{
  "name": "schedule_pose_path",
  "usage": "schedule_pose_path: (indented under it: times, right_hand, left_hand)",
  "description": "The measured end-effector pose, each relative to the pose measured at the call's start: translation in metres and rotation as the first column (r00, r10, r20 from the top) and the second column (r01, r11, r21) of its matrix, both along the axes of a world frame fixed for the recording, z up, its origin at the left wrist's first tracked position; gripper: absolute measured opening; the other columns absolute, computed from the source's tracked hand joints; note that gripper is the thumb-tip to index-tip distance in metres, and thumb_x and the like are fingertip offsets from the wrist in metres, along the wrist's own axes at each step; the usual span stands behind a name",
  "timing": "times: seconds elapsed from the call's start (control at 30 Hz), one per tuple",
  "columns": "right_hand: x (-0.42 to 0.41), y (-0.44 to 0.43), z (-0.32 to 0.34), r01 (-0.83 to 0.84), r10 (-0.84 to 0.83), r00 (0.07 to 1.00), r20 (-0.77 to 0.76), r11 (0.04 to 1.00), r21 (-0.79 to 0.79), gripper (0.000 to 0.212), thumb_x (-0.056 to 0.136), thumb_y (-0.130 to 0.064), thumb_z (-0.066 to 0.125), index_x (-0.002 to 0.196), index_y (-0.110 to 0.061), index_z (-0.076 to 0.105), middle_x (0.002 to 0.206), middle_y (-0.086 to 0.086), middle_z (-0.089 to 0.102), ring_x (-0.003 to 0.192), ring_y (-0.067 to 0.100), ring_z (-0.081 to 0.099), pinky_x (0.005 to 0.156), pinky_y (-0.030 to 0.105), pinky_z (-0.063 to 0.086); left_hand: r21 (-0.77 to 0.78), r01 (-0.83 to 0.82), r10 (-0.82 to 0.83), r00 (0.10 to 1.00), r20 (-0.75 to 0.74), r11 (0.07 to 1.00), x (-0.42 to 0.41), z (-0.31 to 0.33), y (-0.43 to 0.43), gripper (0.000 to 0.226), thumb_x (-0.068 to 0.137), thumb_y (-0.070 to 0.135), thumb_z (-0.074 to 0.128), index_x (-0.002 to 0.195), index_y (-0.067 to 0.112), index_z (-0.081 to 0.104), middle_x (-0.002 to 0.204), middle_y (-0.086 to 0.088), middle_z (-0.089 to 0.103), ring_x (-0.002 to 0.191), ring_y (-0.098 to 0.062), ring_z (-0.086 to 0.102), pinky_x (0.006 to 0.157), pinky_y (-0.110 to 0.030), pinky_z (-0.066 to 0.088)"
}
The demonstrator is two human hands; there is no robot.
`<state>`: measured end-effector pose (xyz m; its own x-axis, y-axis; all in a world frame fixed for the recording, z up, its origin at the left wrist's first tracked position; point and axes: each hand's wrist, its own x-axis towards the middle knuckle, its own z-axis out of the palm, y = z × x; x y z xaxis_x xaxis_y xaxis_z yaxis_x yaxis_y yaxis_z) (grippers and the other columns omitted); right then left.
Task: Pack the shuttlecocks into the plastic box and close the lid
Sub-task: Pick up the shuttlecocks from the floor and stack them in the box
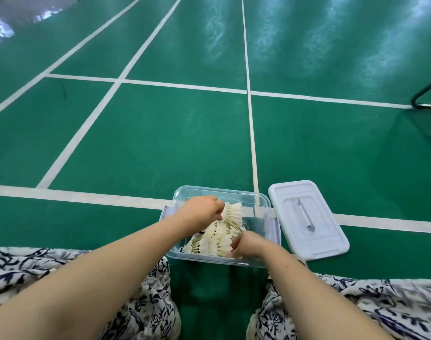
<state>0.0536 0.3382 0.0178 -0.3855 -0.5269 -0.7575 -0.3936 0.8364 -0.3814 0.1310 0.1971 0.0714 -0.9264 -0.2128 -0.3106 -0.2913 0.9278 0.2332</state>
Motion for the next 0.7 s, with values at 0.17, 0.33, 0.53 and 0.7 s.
schedule_pose_path:
  times: [0.17, 0.33, 0.53, 0.7]
  right_hand:
    - [-0.029, -0.003, 0.030, 0.040, -0.036, 0.996, 0.084, 0.998, -0.050, 0.065, 0.074, -0.033, 0.078, 0.130, -0.015, 0.053, 0.126, 0.002, 0.060, 0.113, 0.019, 0.057, 0.092, 0.028, 0.046]
    - [-0.042, -0.005, 0.044, 0.166, -0.190, 0.982, -0.019, 0.895, -0.415, 0.048, 0.072, -0.018, 0.079, 0.113, -0.017, 0.053, 0.108, 0.004, 0.059, 0.093, 0.019, 0.054, 0.091, 0.035, 0.047]
    - [-0.033, 0.008, 0.038, 0.158, -0.245, 0.965, -0.096, 0.829, -0.537, 0.016, 0.077, -0.021, 0.076, 0.067, -0.024, 0.063, 0.099, -0.006, 0.049, 0.102, 0.011, 0.046, 0.098, 0.029, 0.037]
    - [-0.030, 0.006, 0.035, 0.099, -0.230, 0.959, -0.165, 0.820, -0.564, 0.020, 0.076, -0.025, 0.075, 0.092, -0.022, 0.063, 0.116, -0.004, 0.046, 0.120, 0.016, 0.044, 0.101, 0.030, 0.035]
  left_hand:
    - [-0.043, 0.121, -0.122, 0.992, -0.032, 0.992, -0.011, 0.005, 0.013, 0.022, 0.093, 0.028, 0.049, 0.103, 0.014, 0.062, 0.108, -0.007, 0.062, 0.105, -0.026, 0.052, 0.083, -0.036, 0.039]
    - [-0.108, 0.156, -0.171, 0.974, -0.152, 0.982, -0.026, 0.017, 0.027, 0.023, 0.093, 0.027, 0.047, 0.104, 0.018, 0.065, 0.114, -0.005, 0.057, 0.111, -0.026, 0.045, 0.086, -0.038, 0.037]
    - [0.019, 0.012, -0.008, 0.982, -0.187, 1.000, -0.027, 0.017, 0.026, 0.023, 0.090, 0.034, 0.055, 0.103, 0.021, 0.069, 0.114, -0.004, 0.057, 0.111, -0.025, 0.043, 0.090, -0.038, 0.039]
    - [0.090, -0.031, 0.048, 0.981, -0.190, 0.995, -0.025, 0.017, 0.026, 0.022, 0.089, 0.031, 0.056, 0.102, 0.019, 0.069, 0.111, -0.005, 0.058, 0.109, -0.025, 0.044, 0.091, -0.039, 0.040]
